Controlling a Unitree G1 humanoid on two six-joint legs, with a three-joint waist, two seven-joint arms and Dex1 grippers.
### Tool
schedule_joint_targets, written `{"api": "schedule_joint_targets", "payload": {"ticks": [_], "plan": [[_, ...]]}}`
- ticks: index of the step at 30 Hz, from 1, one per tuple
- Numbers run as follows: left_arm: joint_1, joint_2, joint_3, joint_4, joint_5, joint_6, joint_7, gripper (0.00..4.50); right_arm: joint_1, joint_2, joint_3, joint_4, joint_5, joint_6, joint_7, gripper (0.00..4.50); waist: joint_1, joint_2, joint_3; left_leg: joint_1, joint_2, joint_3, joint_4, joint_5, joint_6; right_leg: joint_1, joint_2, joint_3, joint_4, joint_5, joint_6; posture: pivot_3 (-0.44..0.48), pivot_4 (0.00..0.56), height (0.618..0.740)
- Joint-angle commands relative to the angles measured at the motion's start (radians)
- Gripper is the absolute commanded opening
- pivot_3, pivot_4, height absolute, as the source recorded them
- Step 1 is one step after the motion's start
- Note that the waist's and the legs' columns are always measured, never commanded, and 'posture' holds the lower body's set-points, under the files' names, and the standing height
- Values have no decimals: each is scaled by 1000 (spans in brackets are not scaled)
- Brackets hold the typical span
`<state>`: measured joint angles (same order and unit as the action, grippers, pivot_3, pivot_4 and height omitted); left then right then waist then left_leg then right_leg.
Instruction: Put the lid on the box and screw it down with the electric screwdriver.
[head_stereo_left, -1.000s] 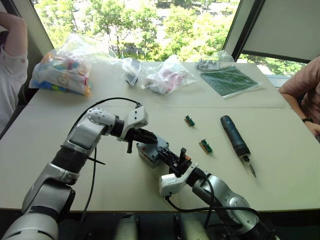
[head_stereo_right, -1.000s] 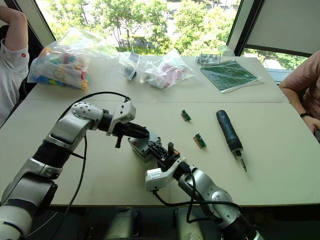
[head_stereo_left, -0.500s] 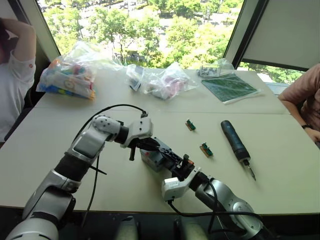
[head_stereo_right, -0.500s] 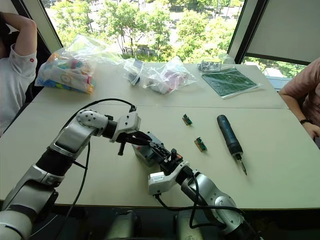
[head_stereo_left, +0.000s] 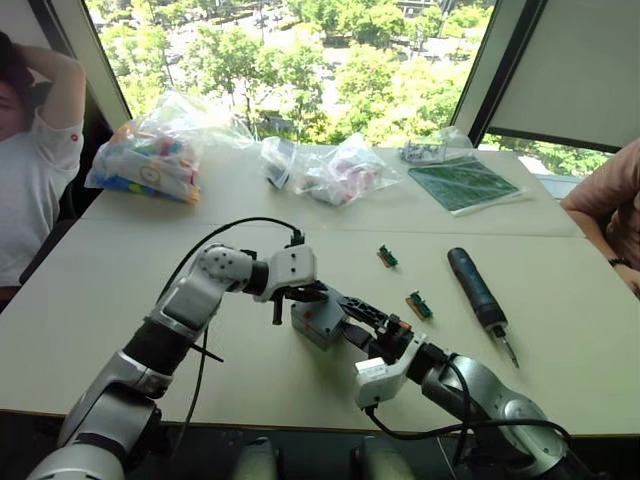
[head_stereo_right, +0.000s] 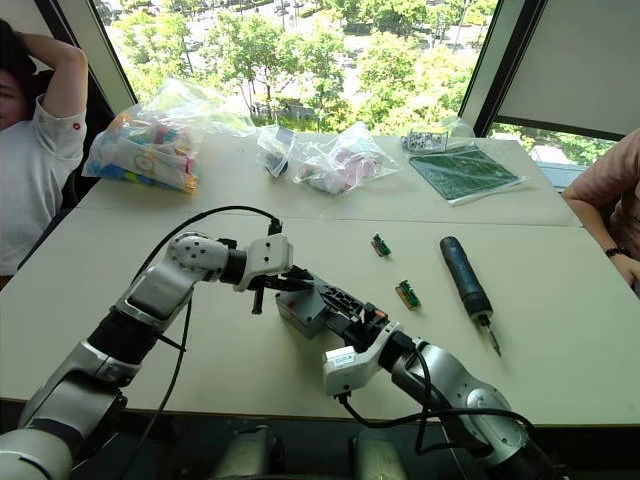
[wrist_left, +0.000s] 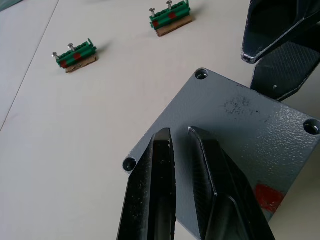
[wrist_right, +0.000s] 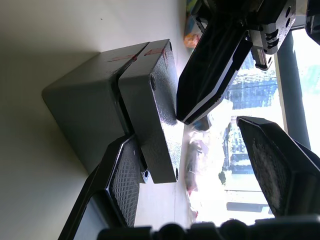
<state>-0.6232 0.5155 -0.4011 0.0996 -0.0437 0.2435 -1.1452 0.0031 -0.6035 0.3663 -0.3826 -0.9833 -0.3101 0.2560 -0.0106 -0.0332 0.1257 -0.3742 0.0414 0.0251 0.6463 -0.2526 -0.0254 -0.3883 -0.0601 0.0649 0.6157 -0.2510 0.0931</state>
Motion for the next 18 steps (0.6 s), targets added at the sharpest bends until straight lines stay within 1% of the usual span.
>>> {"api": "schedule_joint_targets", "payload": {"ticks": [1,3,7,14,18], "plan": [[103,11,-149,164,138,22,6,510,17,-19,-48,-85,74,-33,12,3191,0,0,0,0,-3,0,0,0,1,0,-3,0,0,0,0,0,150,740],[104,6,-145,172,140,16,9,510,34,-23,-59,-85,90,-34,21,3191,0,0,0,-1,-6,0,0,-1,2,1,-5,0,-2,0,0,0,150,740],[98,-5,-134,192,135,-2,18,510,64,-69,-122,-103,138,-73,15,3191,3,0,0,-1,-9,1,0,-2,4,1,-8,1,-3,0,0,0,150,740],[111,-11,-124,202,136,-35,36,510,89,-88,-175,-117,215,-104,31,3191,-4,-2,-4,-1,-11,1,0,-4,8,2,-12,1,-4,-3,5,0,150,740],[111,-19,-113,208,130,-44,56,510,89,-91,-187,-111,233,-126,37,3191,-6,-4,-4,1,-10,-1,0,-7,5,3,-13,-2,-4,-3,5,0,150,740]]}}
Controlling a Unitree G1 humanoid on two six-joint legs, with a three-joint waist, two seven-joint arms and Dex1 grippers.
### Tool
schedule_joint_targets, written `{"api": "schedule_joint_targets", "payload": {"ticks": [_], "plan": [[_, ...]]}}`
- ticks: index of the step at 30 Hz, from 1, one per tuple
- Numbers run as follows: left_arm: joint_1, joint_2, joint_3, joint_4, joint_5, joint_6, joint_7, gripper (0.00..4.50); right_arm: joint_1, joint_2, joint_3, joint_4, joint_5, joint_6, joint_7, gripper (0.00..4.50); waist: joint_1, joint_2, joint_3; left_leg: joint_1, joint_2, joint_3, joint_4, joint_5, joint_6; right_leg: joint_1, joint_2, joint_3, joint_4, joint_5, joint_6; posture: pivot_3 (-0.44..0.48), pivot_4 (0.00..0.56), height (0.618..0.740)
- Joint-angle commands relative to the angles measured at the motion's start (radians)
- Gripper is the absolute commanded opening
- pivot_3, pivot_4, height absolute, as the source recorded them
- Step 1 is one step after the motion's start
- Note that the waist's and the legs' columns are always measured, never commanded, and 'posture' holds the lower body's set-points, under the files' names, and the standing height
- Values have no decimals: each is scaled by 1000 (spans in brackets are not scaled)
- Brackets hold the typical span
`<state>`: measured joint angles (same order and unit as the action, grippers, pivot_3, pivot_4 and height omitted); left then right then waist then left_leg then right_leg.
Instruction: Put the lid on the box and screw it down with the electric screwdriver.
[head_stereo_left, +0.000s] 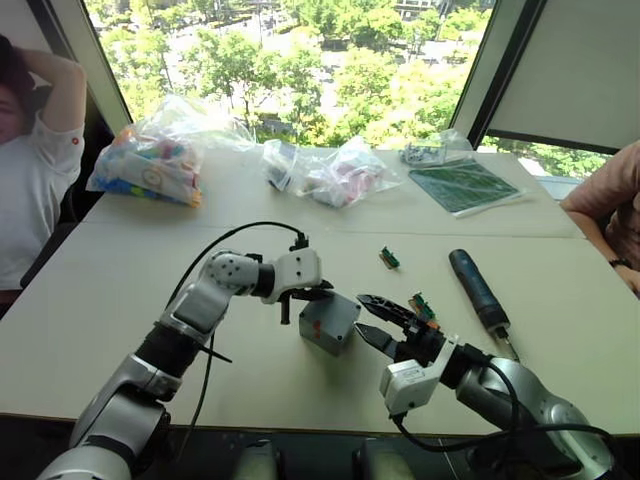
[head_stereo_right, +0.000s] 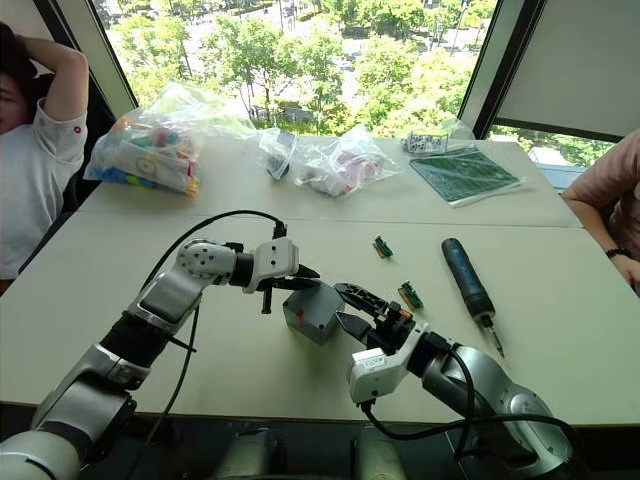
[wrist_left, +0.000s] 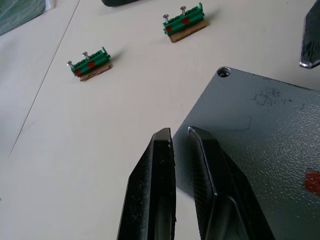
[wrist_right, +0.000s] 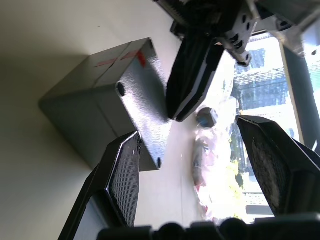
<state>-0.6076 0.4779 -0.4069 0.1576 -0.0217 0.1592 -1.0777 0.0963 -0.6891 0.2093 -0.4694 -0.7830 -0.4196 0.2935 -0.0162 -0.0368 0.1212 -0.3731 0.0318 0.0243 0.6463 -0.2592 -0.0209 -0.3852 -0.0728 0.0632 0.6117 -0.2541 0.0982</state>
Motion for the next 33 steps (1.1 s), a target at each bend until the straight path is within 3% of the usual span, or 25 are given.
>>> {"api": "schedule_joint_targets", "payload": {"ticks": [1,6,8,11,15,16,17,20,25,28,33], "plan": [[98,21,-102,144,104,30,-8,510,-1,-2,-41,-21,51,-12,2,3191,-1,2,-1,0,0,-1,0,0,0,0,-2,-1,-1,0,0,0,150,740],[127,4,99,-14,-143,126,-31,510,-10,107,-149,-48,393,158,51,3191,-5,11,5,-1,0,0,-2,0,0,0,-12,-12,-4,0,0,0,150,740],[124,8,221,-133,-304,304,-14,510,-56,202,-186,-92,613,385,104,3191,-7,4,17,-2,2,1,-3,0,0,-2,-12,-14,-1,0,0,0,150,740],[117,15,372,-261,-473,519,64,510,-142,311,-235,-145,821,686,117,3191,-2,5,30,-18,7,0,0,3,4,-15,-7,-19,4,6,-5,0,150,740],[126,33,489,-373,-575,685,174,510,-258,410,-307,-178,1042,1006,78,3191,5,9,36,-37,5,-3,1,3,5,-36,-1,-22,11,8,-2,0,150,740],[139,35,520,-396,-599,712,201,265,-272,419,-309,-192,1062,1049,69,3239,6,10,37,-38,4,-3,1,3,5,-38,-1,-22,14,9,2,0,150,740],[149,31,556,-423,-631,748,235,21,-290,415,-312,-193,1097,1072,84,3011,6,11,38,-38,2,-2,1,3,5,-38,-2,-22,16,7,6,0,150,740],[182,23,628,-491,-692,815,321,0,-337,373,-316,-170,1145,1112,126,2206,2,12,44,-38,2,-2,-1,3,5,-39,-2,-22,17,4,9,0,150,740],[256,29,659,-559,-716,828,397,0,-387,275,-318,-124,1211,1154,216,69,-2,12,47,-38,1,-2,-1,3,5,-39,-2,-22,17,3,6,0,150,740],[284,57,629,-566,-699,820,401,0,-387,212,-334,-122,1319,1261,288,21,0,11,49,-37,1,-2,1,3,5,-38,-1,-22,18,3,5,0,150,740],[307,127,493,-501,-544,716,405,0,-301,48,-368,-165,1497,1438,422,21,4,10,50,-37,1,-2,2,3,4,-37,-1,-22,17,4,3,0,150,740]]}}
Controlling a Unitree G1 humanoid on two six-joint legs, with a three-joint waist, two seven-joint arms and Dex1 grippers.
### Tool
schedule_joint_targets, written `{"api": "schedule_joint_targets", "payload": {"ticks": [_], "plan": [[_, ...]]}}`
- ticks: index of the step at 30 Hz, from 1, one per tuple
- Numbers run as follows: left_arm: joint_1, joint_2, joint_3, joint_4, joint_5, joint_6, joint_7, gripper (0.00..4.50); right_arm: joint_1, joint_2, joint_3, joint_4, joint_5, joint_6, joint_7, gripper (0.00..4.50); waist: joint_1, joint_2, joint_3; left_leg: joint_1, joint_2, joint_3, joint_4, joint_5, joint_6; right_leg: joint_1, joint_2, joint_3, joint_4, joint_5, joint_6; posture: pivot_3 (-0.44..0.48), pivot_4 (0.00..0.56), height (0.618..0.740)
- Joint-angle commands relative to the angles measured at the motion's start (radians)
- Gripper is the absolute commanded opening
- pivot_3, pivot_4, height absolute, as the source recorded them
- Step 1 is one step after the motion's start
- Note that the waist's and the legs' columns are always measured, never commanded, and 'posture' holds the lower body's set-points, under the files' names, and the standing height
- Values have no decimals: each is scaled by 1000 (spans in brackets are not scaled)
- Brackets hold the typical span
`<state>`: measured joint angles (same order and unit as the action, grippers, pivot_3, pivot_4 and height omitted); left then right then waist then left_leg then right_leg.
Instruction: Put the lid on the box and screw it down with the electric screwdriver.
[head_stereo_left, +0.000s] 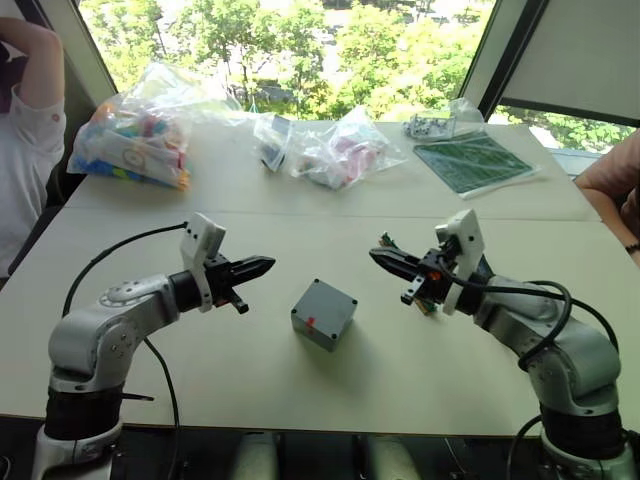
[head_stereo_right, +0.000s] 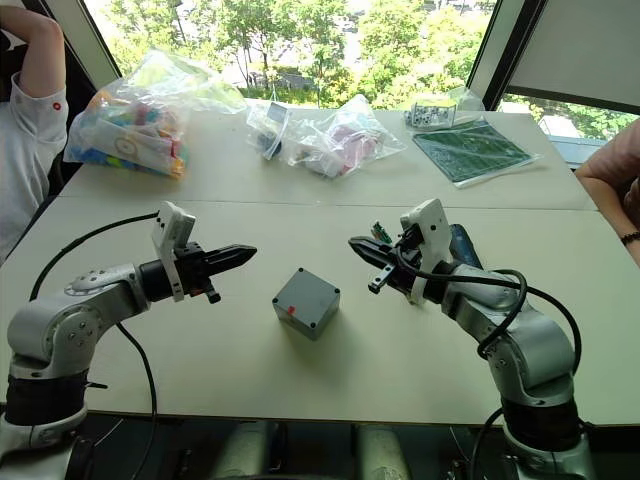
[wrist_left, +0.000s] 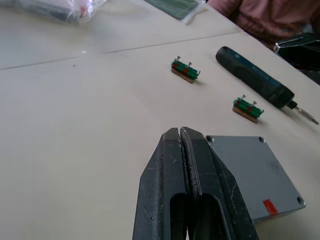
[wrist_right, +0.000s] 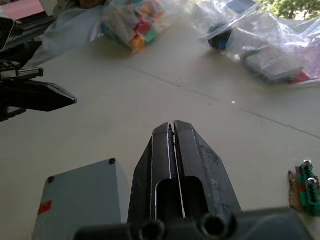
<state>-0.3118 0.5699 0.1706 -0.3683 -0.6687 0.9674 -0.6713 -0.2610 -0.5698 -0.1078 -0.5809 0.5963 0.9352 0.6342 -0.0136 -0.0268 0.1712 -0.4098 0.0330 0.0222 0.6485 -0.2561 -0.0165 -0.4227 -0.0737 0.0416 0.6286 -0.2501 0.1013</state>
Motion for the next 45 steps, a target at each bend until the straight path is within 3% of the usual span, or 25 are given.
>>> {"api": "schedule_joint_targets", "payload": {"ticks": [1,4,8,15,25,41,45], "plan": [[13,42,-106,39,124,-108,-4,0,72,-88,-58,-59,138,95,92,21,2,0,0,0,0,0,0,0,0,0,0,0,0,0,0,0,150,740],[10,48,-146,62,159,-159,-22,0,92,-111,-67,-60,200,118,110,21,-1,-1,1,0,0,1,-1,0,0,0,0,0,-2,0,0,0,150,740],[-4,38,-239,131,206,-248,-95,0,159,-227,98,-55,30,48,100,21,0,-4,3,0,0,1,-1,0,0,-1,0,1,-2,0,0,0,150,740],[-20,28,-299,131,156,-214,-221,0,86,-147,229,-28,-9,70,18,21,-3,-5,4,-1,0,2,-1,0,0,-2,0,1,-2,0,0,0,150,740],[40,-6,-306,21,136,-167,-188,0,-51,-57,272,99,-82,33,-26,21,1,-5,4,-1,0,2,0,0,0,-1,0,1,-1,0,0,0,150,740],[49,-49,-305,68,184,-219,-122,0,-62,-89,273,121,-110,35,31,21,-1,-5,4,-1,0,1,1,0,0,-1,1,1,1,0,0,0,150,740],[51,-19,-283,75,179,-223,-141,0,-28,-119,210,106,-96,56,29,21,0,-5,4,-1,0,0,1,0,0,-1,1,1,1,0,0,0,150,740]]}}
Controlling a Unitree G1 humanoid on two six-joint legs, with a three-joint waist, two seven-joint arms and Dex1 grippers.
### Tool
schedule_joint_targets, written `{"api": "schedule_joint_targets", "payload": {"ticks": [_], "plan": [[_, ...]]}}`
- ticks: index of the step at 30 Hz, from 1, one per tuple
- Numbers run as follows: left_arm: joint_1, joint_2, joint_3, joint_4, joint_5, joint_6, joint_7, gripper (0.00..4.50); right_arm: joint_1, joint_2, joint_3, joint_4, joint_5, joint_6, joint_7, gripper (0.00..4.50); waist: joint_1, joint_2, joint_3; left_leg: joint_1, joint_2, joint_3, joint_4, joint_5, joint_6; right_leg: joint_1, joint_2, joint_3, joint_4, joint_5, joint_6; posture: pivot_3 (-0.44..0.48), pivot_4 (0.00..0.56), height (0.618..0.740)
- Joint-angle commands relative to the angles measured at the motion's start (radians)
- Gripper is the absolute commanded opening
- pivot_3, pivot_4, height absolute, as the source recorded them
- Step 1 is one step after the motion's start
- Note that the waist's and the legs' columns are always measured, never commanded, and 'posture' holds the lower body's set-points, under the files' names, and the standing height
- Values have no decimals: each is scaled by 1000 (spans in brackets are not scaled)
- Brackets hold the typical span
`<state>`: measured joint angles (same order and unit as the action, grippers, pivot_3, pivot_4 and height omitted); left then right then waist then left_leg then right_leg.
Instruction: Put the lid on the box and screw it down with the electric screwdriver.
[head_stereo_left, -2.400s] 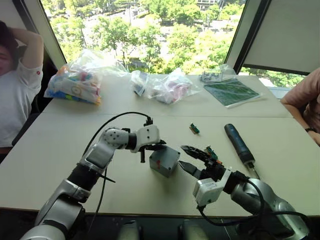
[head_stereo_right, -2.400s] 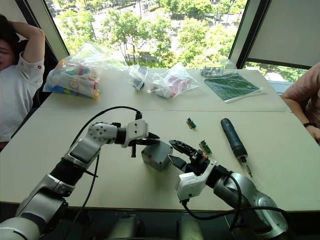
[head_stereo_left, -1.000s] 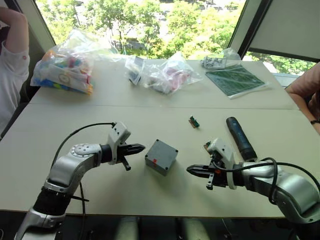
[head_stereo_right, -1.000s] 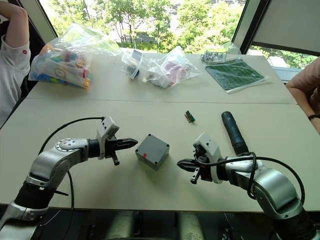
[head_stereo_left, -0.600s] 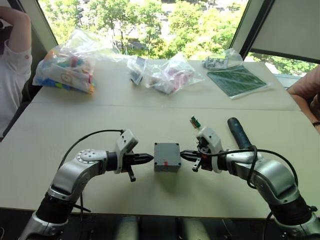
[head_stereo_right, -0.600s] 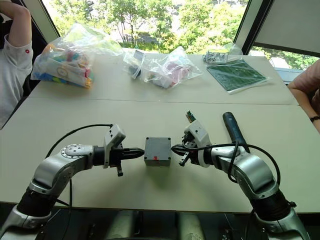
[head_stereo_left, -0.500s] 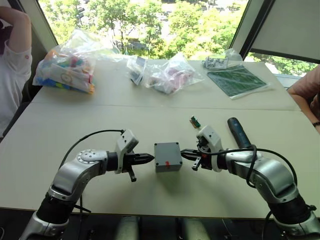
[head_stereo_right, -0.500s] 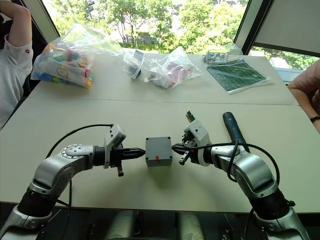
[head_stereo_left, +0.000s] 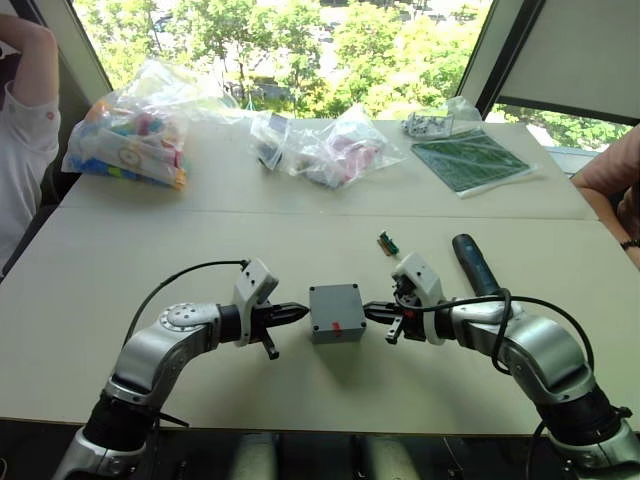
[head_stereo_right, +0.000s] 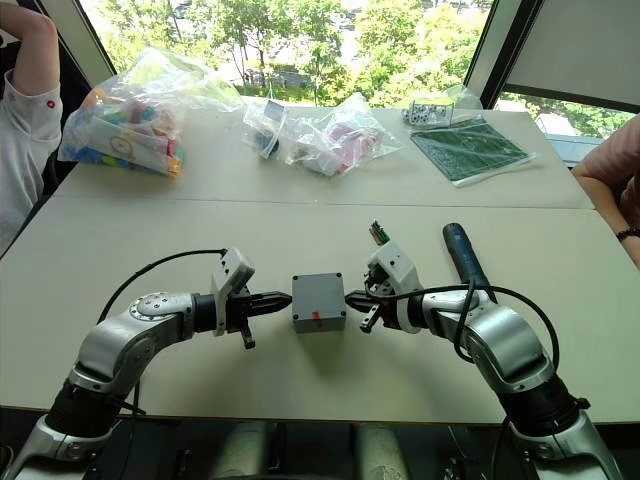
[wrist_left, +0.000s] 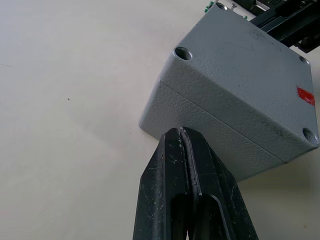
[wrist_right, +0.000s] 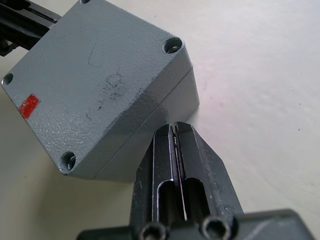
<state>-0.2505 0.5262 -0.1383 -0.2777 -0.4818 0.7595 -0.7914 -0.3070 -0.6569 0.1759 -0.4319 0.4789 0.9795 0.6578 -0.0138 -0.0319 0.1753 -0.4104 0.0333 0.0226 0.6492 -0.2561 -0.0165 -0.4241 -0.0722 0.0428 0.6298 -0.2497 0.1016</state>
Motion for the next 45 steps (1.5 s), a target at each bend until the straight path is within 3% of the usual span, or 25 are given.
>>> {"api": "schedule_joint_targets", "payload": {"ticks": [1,7,9,12,14,20,22,28,33,36,45], "plan": [[-5,33,36,-20,-13,-14,-25,0,30,-38,-91,-49,27,17,4,21,0,0,0,0,0,0,0,0,0,0,0,0,0,0,0,0,150,740],[-26,108,236,-65,-187,65,-71,0,153,-50,-327,-65,144,-12,49,21,1,0,0,0,0,0,0,0,0,0,0,0,0,0,0,0,150,740],[-55,144,249,-99,-233,100,-97,0,183,-32,-399,-43,151,-54,39,21,1,0,0,0,1,0,0,0,0,0,1,0,0,0,0,0,150,740],[-117,208,203,-150,-259,127,-161,0,209,-28,-431,-8,71,-155,-7,859,0,0,0,0,1,0,1,0,0,1,1,0,1,0,0,0,150,740],[-148,235,171,-166,-259,129,-194,0,217,-28,-436,3,49,-192,-21,1657,0,0,0,1,0,1,1,0,0,2,1,1,0,0,0,0,150,740],[-206,302,55,-188,-160,60,-240,0,250,-21,-433,34,24,-246,-36,3953,-3,0,0,1,1,0,1,0,0,1,3,2,0,0,0,0,150,740],[-214,300,47,-198,-162,55,-245,0,260,-14,-436,37,30,-243,-45,4455,-1,0,0,1,2,0,1,0,0,1,4,2,0,0,0,0,150,740],[-200,285,59,-209,-180,71,-224,0,284,-11,-407,20,46,-210,-44,4455,-1,0,0,1,4,0,1,0,0,1,8,5,1,0,0,0,150,740],[-190,286,67,-213,-187,79,-215,0,288,-7,-373,22,12,-242,-53,3264,-2,0,0,2,4,0,1,0,0,1,8,5,1,0,0,0,150,740],[-186,293,71,-213,-193,82,-213,0,275,11,-359,66,-35,-289,-84,2217,-1,0,0,1,4,0,1,0,0,1,8,5,1,0,0,0,150,740],[-179,308,79,-216,-207,88,-209,0,282,26,-339,82,-65,-331,-81,2217,-1,0,0,2,4,0,1,0,0,1,9,5,2,0,0,0,150,740]]}}
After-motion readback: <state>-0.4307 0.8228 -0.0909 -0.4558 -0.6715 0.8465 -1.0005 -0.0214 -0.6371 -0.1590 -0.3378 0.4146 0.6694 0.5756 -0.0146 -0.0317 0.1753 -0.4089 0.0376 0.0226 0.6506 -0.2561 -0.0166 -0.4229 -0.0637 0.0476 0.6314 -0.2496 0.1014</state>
